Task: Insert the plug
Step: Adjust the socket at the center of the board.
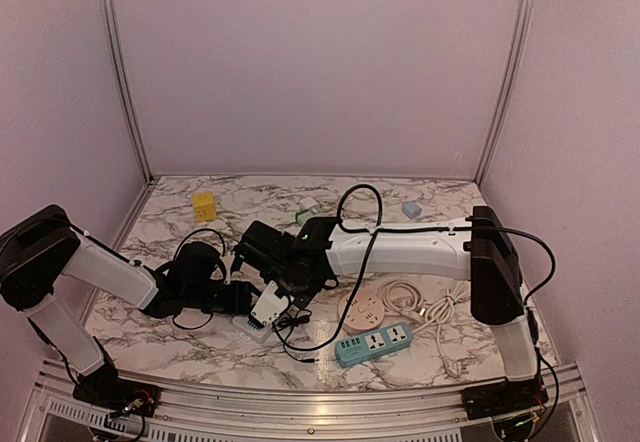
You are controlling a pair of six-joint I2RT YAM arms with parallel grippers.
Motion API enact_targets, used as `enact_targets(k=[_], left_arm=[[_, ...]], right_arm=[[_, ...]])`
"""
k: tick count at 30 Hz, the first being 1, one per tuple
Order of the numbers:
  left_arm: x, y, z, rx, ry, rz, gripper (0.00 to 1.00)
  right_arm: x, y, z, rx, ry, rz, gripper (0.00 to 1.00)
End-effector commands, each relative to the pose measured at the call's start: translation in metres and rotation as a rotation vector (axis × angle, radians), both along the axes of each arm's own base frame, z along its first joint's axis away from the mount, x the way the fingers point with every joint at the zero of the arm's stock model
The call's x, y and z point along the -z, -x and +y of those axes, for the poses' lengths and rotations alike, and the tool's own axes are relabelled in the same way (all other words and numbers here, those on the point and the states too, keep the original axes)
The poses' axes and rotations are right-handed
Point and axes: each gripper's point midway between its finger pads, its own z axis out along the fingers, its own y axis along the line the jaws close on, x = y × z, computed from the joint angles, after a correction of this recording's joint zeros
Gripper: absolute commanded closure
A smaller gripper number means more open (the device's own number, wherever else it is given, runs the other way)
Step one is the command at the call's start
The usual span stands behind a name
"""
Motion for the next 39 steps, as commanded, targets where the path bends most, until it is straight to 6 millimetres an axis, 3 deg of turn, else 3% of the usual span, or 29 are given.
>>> enact_targets(k=[1,14,25,28,39], left_arm=[[0.021,0.020,0.001,0.041,-0.033,0.076,0.52],[0.021,0.020,0.002,0.040,-0.036,0.078,0.52],[0.019,0.021,-0.004,0.063,-0.032,0.068,0.52],[0.020,0.024,-0.006,0.077,-0.038,0.065,0.52],[0.018,0.037,-0.021,0.144,-0.039,0.041,0.52]], right_arm=[[0.007,0.016,-0.003,-0.042,0.022,0.056,1.00],[-0.005,0.019,-0.005,-0.051,0.015,0.038,1.00],[0.011,0.006,-0.004,-0.059,0.049,0.037,1.00],[0.019,0.007,-0.013,-0.136,0.142,0.035,1.00],[0.008,0.012,0.003,-0.190,0.122,0.081,1.00]])
